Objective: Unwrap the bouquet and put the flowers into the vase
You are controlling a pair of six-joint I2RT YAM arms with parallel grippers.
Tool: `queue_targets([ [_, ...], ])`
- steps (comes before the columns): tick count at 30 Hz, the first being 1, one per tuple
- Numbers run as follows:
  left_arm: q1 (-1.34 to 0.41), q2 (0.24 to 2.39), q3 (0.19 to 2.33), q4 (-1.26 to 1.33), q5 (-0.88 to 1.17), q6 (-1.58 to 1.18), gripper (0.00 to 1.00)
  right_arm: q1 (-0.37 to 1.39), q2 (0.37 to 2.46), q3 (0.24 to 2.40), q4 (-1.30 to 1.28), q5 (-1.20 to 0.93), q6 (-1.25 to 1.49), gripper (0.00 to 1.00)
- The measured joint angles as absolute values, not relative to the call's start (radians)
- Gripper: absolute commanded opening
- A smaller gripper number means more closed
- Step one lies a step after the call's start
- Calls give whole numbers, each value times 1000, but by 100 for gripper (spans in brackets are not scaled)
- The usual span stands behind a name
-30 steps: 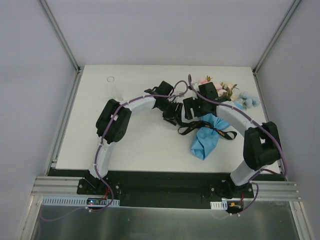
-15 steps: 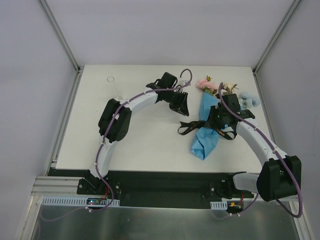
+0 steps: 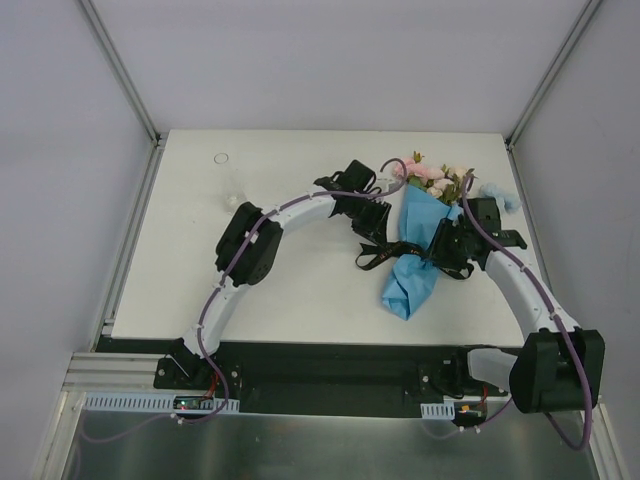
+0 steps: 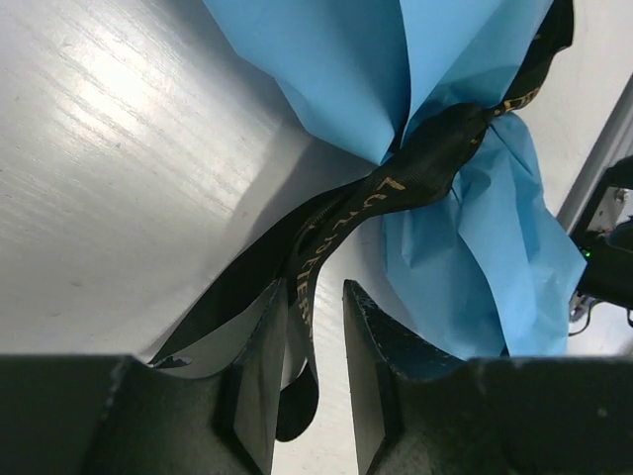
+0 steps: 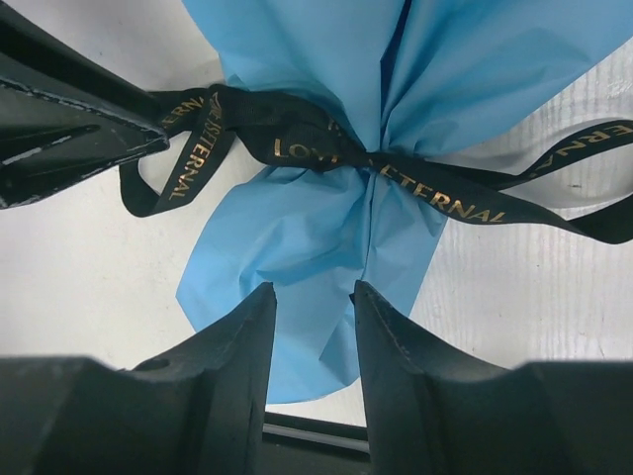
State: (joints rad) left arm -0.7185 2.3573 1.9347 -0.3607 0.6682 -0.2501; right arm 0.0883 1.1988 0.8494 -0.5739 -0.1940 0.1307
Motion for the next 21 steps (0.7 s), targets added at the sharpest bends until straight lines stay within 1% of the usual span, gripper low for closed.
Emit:
queue_targets([
  [6, -730, 2370, 1944, -395, 619, -216, 26, 87, 1187, 817, -566, -216, 131, 40],
  [13, -733, 2379, 1967, -407, 606, -210, 24, 87, 1187, 788, -559, -226, 132, 40],
  [17, -740, 2390, 1986, -407, 597, -209, 18, 86, 1188, 777, -553, -227, 139, 42],
  [18, -741, 2394, 1991, -407, 597, -208, 16, 87, 1188, 773, -551, -227, 140, 42],
  [19, -741, 2398, 1998, -407, 596, -208, 12, 86, 1188, 770, -551, -227, 141, 42],
  [21, -741, 2403, 2004, -407, 596, -209, 8, 86, 1188, 767, -551, -226, 142, 42],
])
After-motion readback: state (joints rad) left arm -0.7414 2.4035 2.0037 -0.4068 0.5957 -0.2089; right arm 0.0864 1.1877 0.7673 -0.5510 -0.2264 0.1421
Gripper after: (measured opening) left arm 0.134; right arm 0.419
